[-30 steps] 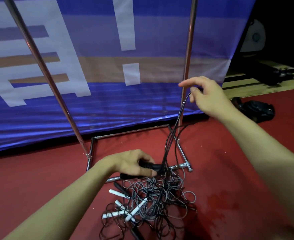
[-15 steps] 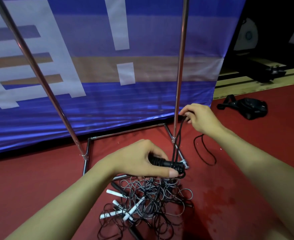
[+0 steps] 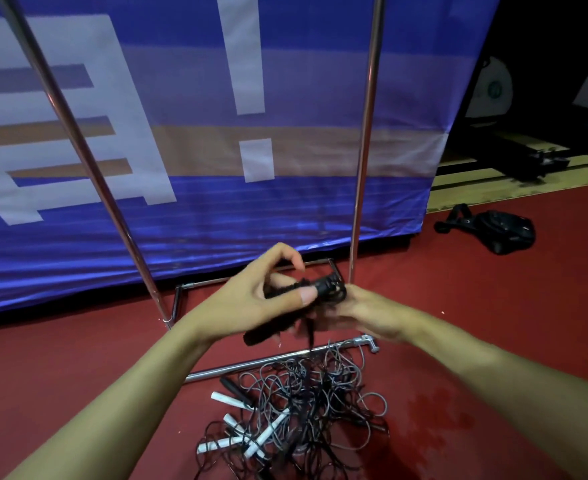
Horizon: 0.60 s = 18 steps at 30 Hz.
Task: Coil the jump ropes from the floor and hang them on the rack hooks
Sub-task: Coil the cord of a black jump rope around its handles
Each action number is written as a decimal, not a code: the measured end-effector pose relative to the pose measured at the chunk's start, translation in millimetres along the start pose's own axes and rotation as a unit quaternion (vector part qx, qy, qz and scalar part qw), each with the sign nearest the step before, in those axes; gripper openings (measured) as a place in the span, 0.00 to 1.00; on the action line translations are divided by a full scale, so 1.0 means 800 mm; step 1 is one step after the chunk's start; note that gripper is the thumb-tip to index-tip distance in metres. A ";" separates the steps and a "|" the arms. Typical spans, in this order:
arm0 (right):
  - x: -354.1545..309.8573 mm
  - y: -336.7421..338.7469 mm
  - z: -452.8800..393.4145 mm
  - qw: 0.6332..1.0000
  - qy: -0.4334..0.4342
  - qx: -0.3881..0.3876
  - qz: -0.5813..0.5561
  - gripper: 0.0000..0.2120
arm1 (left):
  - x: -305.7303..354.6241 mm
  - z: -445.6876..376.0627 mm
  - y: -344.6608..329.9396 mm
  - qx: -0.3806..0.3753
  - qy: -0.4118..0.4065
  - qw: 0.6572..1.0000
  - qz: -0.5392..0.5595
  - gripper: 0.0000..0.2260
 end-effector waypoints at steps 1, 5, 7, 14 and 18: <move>0.000 -0.005 0.003 0.999 0.002 -0.007 -0.037 0.17 | 0.004 0.002 0.009 0.020 -0.007 1.000 0.019 0.15; -0.009 -0.007 0.001 1.000 0.013 0.015 -0.015 0.13 | -0.003 0.002 0.050 0.150 -0.002 0.987 0.057 0.14; -0.017 -0.003 -0.001 0.993 0.024 0.023 0.115 0.09 | -0.020 -0.001 0.068 0.213 0.014 0.973 0.084 0.11; -0.070 0.008 -0.002 0.911 0.044 0.062 0.405 0.16 | -0.064 -0.013 0.093 0.284 0.080 0.952 -0.079 0.10; -0.081 0.013 0.000 0.896 -0.031 0.054 0.439 0.14 | -0.052 -0.018 0.080 0.302 0.076 0.928 -0.203 0.14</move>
Point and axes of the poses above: each hand's wrist, its own z-axis away from the middle knuckle, its own y-axis out of the back of the hand, x = y × z, the point moved 7 cm from there along -z, towards the middle knuckle, and after that the axes turned 13 degrees about y, right-handed, at the moved point
